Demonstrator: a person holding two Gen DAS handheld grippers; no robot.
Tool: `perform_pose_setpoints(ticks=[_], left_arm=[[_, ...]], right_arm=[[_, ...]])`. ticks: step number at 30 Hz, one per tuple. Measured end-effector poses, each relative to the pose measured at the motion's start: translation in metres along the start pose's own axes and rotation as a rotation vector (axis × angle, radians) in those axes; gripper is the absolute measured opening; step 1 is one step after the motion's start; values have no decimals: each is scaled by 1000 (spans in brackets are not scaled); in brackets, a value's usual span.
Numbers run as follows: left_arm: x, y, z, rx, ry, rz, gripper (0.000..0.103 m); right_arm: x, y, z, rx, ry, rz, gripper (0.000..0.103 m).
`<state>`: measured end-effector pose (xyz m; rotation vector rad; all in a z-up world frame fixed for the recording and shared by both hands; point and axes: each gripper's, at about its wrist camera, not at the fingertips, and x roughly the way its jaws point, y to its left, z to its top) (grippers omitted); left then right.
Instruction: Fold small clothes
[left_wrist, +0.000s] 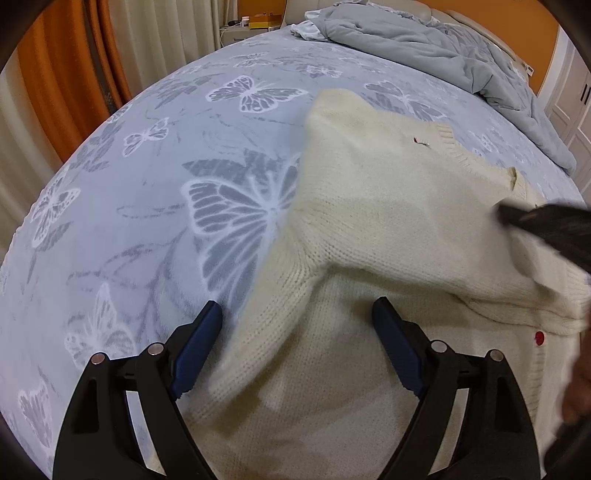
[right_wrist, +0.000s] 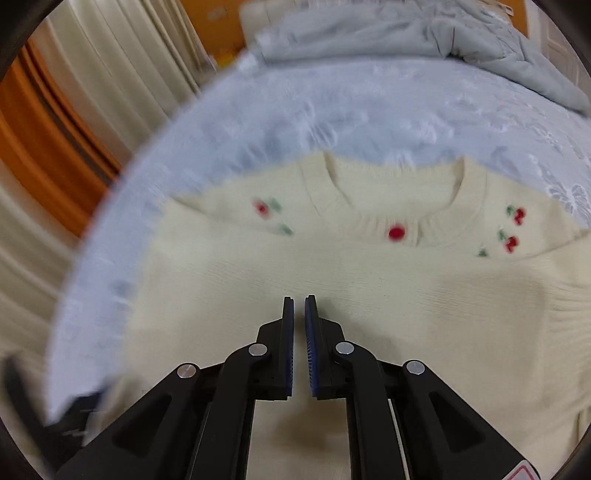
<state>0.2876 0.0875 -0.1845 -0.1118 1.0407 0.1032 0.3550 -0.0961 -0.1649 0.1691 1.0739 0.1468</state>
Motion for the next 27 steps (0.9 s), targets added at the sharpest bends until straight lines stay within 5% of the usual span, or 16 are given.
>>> perform_pose_setpoints(ticks=[5, 8, 13, 14, 15, 17, 22, 25, 27], left_arm=[[1, 3, 2, -4, 7, -18, 84], [-1, 6, 4, -25, 19, -38, 84], [-27, 25, -13, -76, 49, -138, 85], [-34, 32, -21, -81, 60, -148, 85], [-41, 39, -31, -93, 70, -145, 86], [-59, 57, -58, -148, 102, -134, 86], [-93, 88, -130, -199, 230, -192, 86], [-109, 94, -157, -238, 249, -236, 86], [-116, 91, -170, -233, 248, -238, 86]], right_arm=[[-49, -43, -12, 145, -131, 52, 0], [-89, -90, -44, 202, -173, -40, 0], [-166, -189, -151, 391, -107, -208, 17], [-186, -200, -181, 416, -82, -235, 29], [-198, -205, -200, 427, -65, -244, 47], [-222, -207, -244, 438, -28, -252, 57], [-229, -190, -301, 514, 74, -48, 65], [-215, -173, -314, 488, 100, -67, 65], [-203, -165, -321, 502, 128, -3, 65]])
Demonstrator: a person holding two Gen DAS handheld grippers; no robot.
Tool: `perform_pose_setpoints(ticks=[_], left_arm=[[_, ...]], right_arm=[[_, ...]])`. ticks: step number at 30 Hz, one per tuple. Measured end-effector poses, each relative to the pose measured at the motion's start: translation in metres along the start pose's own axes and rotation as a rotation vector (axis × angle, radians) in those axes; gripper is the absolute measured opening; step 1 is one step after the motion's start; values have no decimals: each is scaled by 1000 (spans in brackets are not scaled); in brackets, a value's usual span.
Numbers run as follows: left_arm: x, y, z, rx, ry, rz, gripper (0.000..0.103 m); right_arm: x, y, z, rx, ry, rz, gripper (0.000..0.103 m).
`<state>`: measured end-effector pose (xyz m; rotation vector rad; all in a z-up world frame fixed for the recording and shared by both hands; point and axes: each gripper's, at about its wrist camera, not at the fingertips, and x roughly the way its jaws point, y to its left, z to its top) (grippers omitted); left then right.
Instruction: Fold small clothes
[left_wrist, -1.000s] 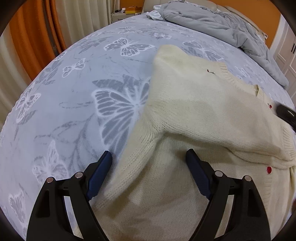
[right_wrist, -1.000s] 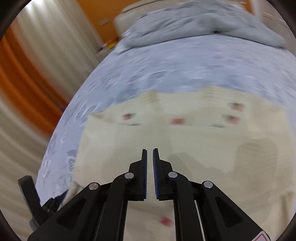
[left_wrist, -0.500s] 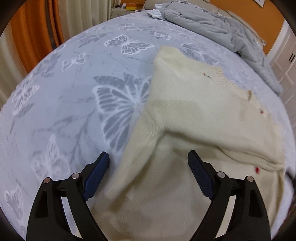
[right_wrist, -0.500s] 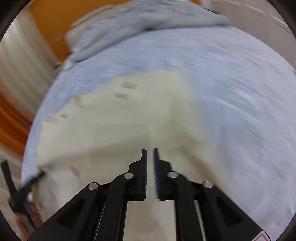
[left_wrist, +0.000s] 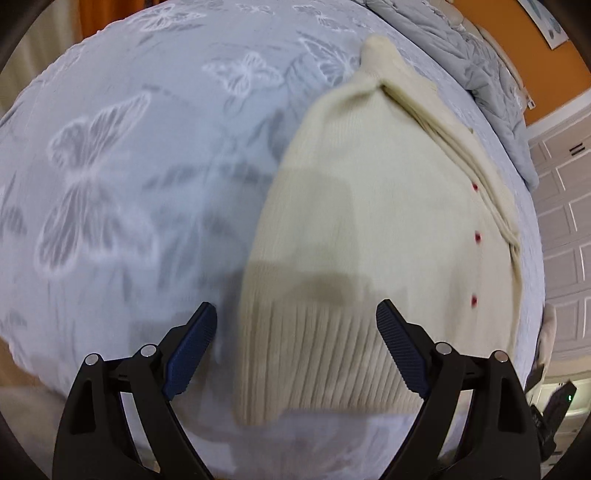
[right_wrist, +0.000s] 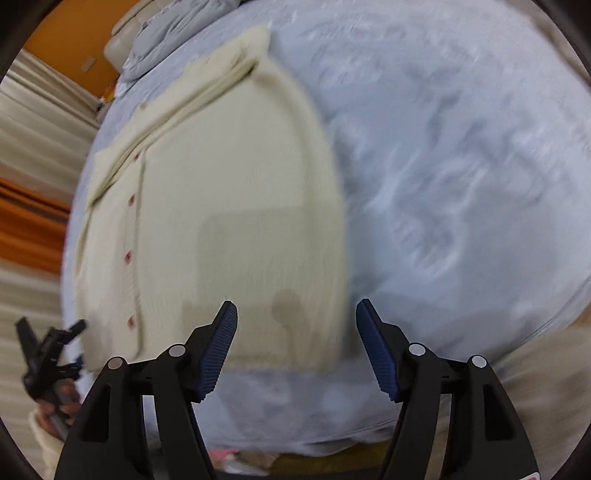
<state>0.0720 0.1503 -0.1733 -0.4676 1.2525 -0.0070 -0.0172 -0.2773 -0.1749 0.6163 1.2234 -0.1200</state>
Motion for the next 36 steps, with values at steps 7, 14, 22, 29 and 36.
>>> perform_pose_setpoints(ticks=[7, 14, 22, 29, 36], left_arm=[[3, -15, -16, 51, -27, 83, 68], [-13, 4, -21, -77, -24, -101, 9], [-31, 6, -34, -34, -46, -102, 13], [-10, 12, -30, -84, -48, -113, 43], [-13, -18, -31, 54, -75, -40, 9]], right_arm=[[18, 28, -10, -130, -40, -83, 62], [3, 19, -4, -85, -110, -6, 8], [-10, 15, -5, -109, -140, 14, 8], [17, 7, -7, -46, -55, 27, 21], [8, 19, -5, -84, -123, 22, 7]])
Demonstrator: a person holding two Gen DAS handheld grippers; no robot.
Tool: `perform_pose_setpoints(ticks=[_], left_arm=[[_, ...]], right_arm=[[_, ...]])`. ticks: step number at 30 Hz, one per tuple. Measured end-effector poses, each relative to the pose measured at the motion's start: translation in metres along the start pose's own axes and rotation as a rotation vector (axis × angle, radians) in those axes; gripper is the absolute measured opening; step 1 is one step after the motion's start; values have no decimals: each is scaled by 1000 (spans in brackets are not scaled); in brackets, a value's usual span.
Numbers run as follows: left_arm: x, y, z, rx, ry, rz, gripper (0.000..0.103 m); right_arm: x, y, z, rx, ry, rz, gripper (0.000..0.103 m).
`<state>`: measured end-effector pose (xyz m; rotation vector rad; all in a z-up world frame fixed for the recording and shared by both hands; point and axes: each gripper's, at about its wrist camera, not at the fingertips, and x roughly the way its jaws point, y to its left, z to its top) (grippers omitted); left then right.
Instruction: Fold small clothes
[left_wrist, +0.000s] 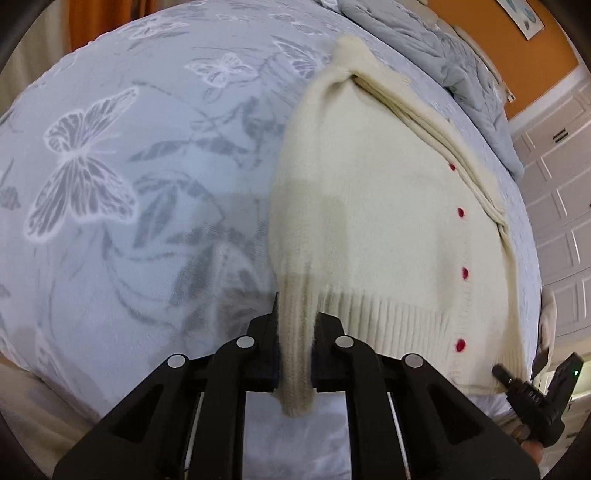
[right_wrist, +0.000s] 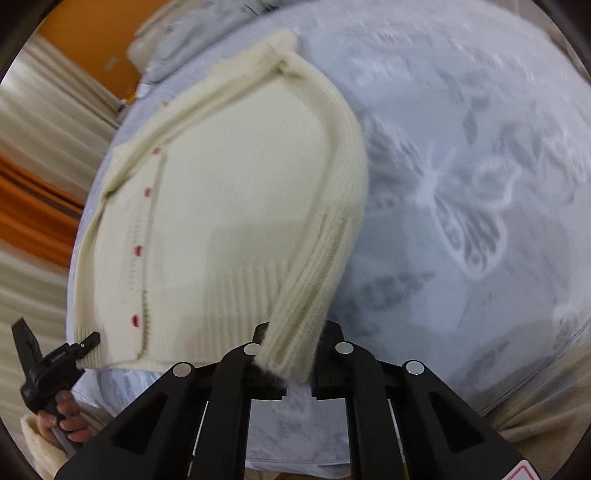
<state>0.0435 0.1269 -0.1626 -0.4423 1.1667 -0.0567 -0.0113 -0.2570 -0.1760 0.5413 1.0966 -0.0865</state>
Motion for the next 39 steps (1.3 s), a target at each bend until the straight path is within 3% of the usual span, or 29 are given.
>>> perform_pose_setpoints(ticks=[4, 8, 12, 19, 22, 24, 27, 30, 33, 37, 39], left_arm=[[-45, -10, 1, 26, -75, -40, 8], [-88, -16, -13, 47, -90, -104, 8], [-130, -14, -51, 94, -83, -122, 8], [-210, -10, -125, 217, -93, -135, 8], [-243, -15, -132, 225, -110, -158, 8], [-254, -17, -123, 206, -138, -172, 8], [-249, -25, -83, 151, -180, -200, 8], [-214, -44, -34, 149, -210, -109, 9], [-148, -59, 15, 113, -173, -6, 9], [-73, -65, 47, 123, -130, 135, 9], [-45, -63, 55, 118, -112, 159, 9]], right_arm=[[-49, 13, -3, -54, -118, 65, 6], [-104, 4, -15, -65, -176, 127, 6], [-150, -8, -44, -106, -169, 162, 6], [-216, -1, -115, -350, -70, 248, 6], [-246, 4, -122, -416, -73, 296, 6], [-261, 3, -110, -383, -123, 325, 6], [-253, -9, -71, -259, -211, 345, 6], [-211, -23, -22, -95, -251, 317, 6], [-152, -29, 20, 14, -210, 249, 6], [-80, -28, 54, 74, -127, 161, 6], [-55, -26, 62, 77, -108, 124, 7]])
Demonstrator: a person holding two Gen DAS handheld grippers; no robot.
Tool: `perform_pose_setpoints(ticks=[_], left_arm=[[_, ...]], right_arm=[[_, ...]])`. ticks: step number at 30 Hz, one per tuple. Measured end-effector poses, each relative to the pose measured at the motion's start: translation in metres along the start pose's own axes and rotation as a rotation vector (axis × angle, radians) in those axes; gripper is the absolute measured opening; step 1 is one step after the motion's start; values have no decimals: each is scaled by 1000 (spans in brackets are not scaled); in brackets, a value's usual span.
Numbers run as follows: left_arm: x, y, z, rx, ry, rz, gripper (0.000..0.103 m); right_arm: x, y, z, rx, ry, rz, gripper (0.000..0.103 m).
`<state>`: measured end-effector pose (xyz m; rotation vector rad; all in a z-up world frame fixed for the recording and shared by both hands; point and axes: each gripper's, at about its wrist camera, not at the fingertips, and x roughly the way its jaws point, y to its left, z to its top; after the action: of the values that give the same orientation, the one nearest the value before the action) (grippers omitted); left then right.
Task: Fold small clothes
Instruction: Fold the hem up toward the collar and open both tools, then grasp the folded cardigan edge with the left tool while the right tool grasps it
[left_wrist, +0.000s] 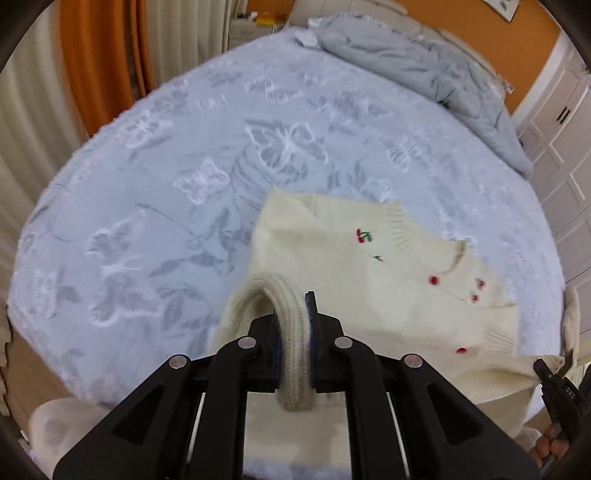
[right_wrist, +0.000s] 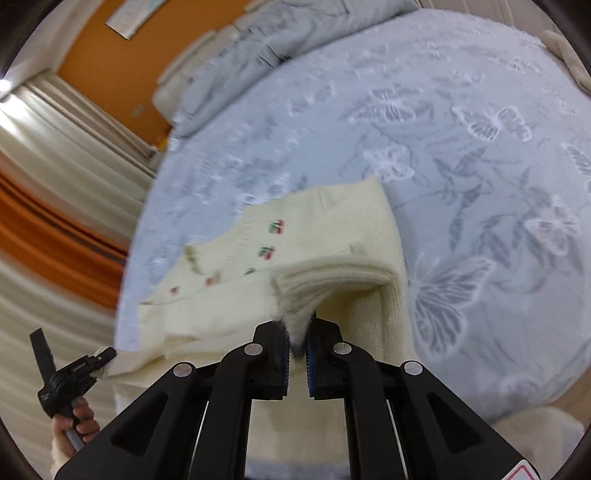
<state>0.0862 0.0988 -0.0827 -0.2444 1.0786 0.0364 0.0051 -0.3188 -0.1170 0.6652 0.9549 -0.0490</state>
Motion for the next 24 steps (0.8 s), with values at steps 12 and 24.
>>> perform_pose_setpoints(ticks=[12, 24], left_arm=[[33, 30, 1, -37, -42, -173, 23], [-10, 41, -7, -21, -270, -116, 81]], right_arm=[[16, -20, 14, 71, -102, 99, 51], [11, -12, 6, 22, -150, -39, 63]])
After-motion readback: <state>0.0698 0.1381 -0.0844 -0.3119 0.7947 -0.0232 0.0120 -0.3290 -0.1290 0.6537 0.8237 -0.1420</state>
